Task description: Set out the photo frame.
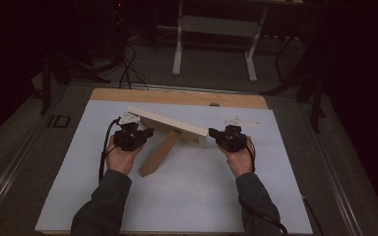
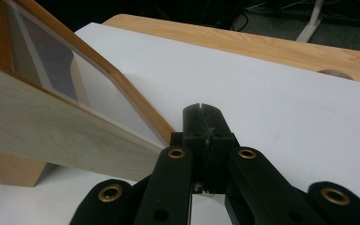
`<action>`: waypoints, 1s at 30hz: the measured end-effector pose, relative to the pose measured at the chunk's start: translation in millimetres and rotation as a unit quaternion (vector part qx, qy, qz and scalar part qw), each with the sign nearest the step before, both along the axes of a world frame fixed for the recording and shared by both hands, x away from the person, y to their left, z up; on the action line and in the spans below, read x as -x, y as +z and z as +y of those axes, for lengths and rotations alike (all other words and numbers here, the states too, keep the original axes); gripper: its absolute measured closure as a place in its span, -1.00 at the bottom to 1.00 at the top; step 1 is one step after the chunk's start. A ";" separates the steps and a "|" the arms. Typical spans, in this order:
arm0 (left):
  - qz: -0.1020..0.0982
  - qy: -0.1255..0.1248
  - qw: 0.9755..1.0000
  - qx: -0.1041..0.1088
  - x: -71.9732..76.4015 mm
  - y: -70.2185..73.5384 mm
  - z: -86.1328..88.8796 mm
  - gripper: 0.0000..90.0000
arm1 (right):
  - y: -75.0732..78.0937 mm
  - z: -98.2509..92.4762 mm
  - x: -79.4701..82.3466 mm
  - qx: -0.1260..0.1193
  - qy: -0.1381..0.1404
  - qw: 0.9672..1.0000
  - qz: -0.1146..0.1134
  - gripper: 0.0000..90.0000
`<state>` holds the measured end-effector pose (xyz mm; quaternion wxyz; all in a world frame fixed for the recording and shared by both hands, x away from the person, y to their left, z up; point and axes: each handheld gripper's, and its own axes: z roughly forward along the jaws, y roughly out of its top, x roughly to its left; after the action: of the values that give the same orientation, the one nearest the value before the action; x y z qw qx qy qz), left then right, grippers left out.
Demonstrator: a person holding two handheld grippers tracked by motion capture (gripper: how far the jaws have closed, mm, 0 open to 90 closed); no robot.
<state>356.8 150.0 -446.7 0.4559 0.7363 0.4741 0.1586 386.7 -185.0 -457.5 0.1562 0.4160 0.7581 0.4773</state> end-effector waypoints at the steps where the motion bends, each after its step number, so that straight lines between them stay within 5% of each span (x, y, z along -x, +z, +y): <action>1: 0.000 0.002 1.000 0.000 -0.8 0.5 -0.2 1.00 | 0.3 0.6 -0.5 0.002 0.001 1.000 0.001 0.99; 30: -0.002 0.016 1.000 0.001 -10.2 7.6 -6.6 1.00 | 1.8 13.6 -3.1 0.003 0.023 1.000 0.007 0.99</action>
<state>367.0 143.5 -439.0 0.4549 0.7276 0.4856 0.1666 389.8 -171.4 -455.6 0.1407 0.4015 0.7701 0.4753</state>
